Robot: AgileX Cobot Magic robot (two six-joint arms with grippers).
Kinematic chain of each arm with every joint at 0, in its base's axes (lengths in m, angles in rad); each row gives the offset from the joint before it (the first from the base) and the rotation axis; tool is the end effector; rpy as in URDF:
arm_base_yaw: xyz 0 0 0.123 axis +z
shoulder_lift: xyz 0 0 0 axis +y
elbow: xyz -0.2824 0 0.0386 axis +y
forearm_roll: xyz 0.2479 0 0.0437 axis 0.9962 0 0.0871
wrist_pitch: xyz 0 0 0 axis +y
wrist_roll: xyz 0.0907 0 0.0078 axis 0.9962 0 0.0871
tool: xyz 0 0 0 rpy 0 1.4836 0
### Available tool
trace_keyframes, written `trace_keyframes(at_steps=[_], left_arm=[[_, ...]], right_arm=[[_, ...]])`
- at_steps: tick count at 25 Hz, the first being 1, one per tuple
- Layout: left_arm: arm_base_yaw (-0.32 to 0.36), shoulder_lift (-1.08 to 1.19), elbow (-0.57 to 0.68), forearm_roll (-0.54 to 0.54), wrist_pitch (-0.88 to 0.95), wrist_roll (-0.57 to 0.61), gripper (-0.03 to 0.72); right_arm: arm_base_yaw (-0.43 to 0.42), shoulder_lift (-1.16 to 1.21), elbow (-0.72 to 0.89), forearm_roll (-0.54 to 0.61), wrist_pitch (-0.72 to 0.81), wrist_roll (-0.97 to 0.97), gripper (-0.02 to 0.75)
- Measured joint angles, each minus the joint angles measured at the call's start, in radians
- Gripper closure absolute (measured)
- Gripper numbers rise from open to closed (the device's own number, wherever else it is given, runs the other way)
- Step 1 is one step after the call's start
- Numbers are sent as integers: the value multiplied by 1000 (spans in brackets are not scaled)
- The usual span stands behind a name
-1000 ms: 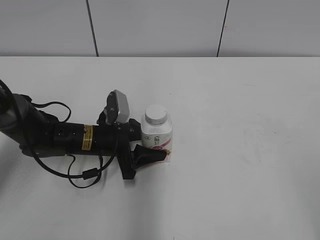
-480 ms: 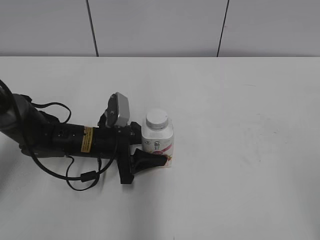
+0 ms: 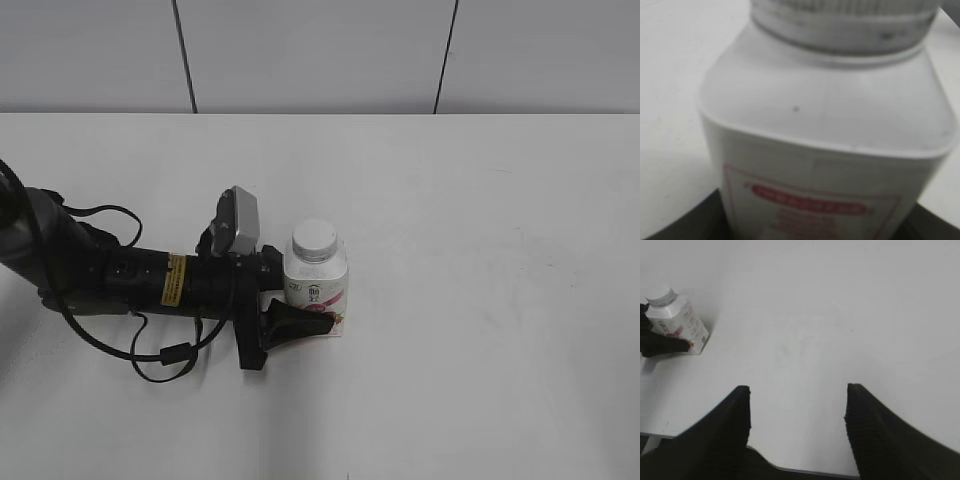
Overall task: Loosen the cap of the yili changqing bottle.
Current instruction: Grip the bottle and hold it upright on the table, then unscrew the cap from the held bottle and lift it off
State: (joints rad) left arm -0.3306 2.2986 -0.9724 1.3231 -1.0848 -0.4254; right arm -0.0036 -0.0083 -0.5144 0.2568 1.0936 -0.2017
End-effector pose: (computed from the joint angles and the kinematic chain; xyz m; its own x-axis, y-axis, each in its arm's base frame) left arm 0.3073 -0.1879 0.0443 -0.1019 0.3641 -0.9258 0.9930 0.0929 -0.0727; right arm -0.0106 0.0206 0.2806 -0.4352 -0.0779 -0.8969 -0.2339 0.9718 0.0291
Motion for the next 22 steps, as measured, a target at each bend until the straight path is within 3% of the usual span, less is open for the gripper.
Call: trace_keyframes(at_steps=[6,22], left_arm=[[0,0,0,2,0,0,276],[0,0,0,14,-3,0,276]], right_arm=[[0,51,-2,40,-21,78,258],[0,788,-283,186,-22,161,258]])
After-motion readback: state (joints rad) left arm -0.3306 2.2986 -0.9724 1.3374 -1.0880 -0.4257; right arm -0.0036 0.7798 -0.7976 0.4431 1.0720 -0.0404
